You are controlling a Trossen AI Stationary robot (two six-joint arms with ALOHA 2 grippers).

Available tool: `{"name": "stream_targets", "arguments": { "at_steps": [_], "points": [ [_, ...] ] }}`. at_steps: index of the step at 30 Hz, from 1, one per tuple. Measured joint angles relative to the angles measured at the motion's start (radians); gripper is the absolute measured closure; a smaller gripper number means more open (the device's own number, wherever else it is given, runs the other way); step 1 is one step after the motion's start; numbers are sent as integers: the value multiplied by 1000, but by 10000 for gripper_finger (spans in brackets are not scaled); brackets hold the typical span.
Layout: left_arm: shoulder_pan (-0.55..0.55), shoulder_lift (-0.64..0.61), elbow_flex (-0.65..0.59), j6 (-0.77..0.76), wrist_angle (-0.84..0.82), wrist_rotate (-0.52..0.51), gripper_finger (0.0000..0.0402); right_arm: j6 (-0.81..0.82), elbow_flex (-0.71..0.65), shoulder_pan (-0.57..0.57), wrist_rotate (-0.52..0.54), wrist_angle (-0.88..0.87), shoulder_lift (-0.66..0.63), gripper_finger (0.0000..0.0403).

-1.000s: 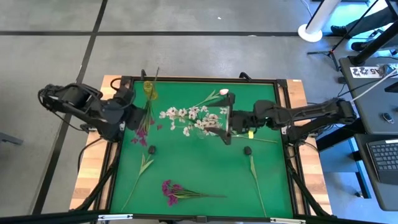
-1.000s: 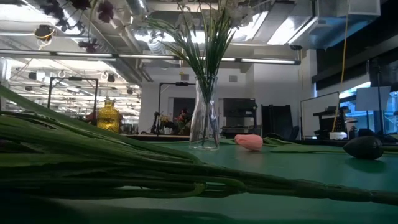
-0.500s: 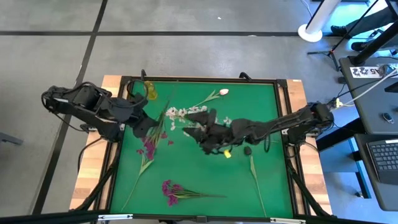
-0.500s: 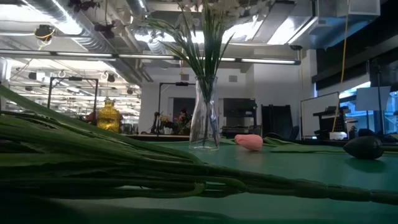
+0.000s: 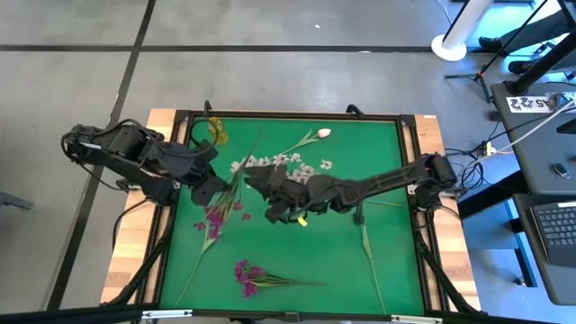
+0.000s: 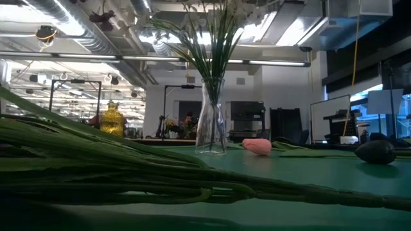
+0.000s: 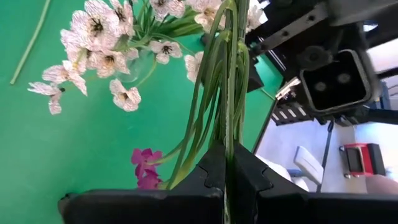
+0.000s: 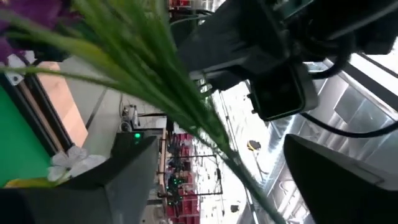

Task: Sort flowers into vase by color
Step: Put the top purple flowers into the yellow vase

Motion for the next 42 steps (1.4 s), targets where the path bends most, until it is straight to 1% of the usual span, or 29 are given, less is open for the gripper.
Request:
{"name": "stream_targets", "arguments": {
  "at_steps": [8, 12, 17, 23, 28, 31, 36, 42],
  "points": [
    [-44, 0, 0, -7, 19, 4, 401, -6, 0, 0, 2, 2, 2, 170],
    [-67, 3, 0, -9, 30, 6, 401, -53, 0, 0, 2, 3, 2, 206],
    [-81, 24, 0, -10, 27, 14, 401, -54, 0, 0, 2, 4, 2, 231],
    [-82, 63, 0, -5, 27, 59, 401, -61, 0, 0, 2, 3, 1, 235],
    [-82, 77, 0, 2, 27, 63, 401, -61, 0, 0, 7, 2, 1, 237],
    [-82, 75, 0, 6, 27, 62, 401, -61, 0, 0, 23, -24, 1, 247],
    [-82, 74, 0, 8, 24, 63, 401, -62, -1, 0, 39, -74, 1, 291],
    [-81, 73, 0, 46, 25, 61, 401, -36, -1, 0, 54, -70, 1, 376]
  ]
}}
